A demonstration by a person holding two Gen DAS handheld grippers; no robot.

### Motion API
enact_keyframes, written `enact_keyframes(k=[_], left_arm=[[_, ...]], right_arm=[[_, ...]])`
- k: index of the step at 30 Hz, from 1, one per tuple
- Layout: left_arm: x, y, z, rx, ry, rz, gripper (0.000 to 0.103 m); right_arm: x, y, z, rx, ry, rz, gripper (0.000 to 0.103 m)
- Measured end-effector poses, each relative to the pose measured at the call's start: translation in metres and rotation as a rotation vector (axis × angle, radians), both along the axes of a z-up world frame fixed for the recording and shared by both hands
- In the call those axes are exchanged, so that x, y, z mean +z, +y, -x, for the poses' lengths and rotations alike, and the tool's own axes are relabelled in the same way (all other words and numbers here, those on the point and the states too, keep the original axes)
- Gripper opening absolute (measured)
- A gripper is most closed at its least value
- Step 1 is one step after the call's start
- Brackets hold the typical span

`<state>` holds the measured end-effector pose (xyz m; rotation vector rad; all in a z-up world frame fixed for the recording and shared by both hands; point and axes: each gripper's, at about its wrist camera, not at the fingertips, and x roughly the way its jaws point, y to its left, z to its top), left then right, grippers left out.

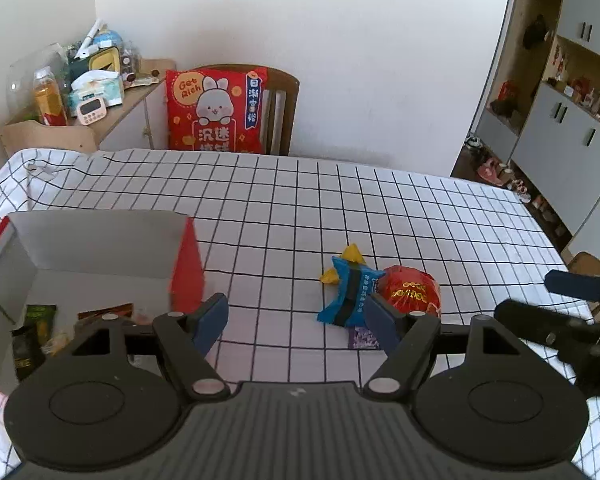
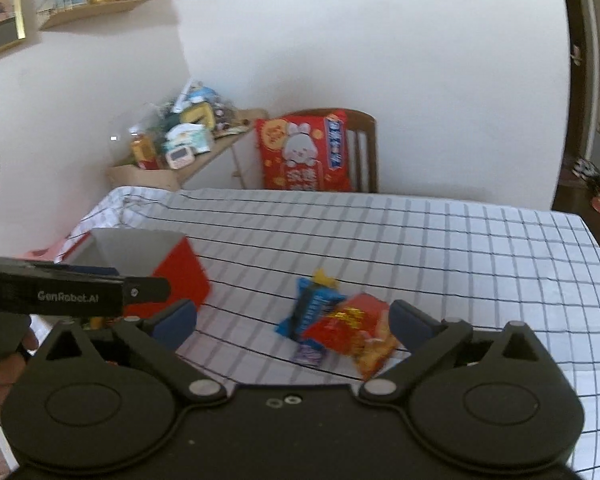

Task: Organize snacks
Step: 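Move both tools back toward the blue packet and red bag, then grasp the blue packet with the left tool while the right tool grasps the red chip bag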

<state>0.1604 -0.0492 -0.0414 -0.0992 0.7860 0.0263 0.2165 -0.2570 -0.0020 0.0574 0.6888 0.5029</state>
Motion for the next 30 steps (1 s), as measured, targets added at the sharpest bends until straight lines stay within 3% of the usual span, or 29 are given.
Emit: enact_keyframes(k=[6, 12, 21, 30], left_arm=[[-0.022, -0.018, -0.034, -0.006, 0.062, -0.017, 0.075], [-0.039, -0.031, -0.063, -0.002, 0.117, -0.022, 0.075], [-0.065, -0.049, -0.101, -0.018, 0.196, -0.025, 0.075], [-0.093, -0.055, -0.131, -0.022, 0.282, 0.028, 0.075]], right_arm=[[-0.013, -0.018, -0.034, -0.038, 0.053, -0.005, 0.103], [-0.031, -0.015, -0.055, 0.095, 0.046, 0.115, 0.102], [-0.056, -0.009, -0.082, 0.252, 0.057, 0.198, 0.102], [-0.081, 0.007, -0.1, 0.393, 0.045, 0.297, 0.102]])
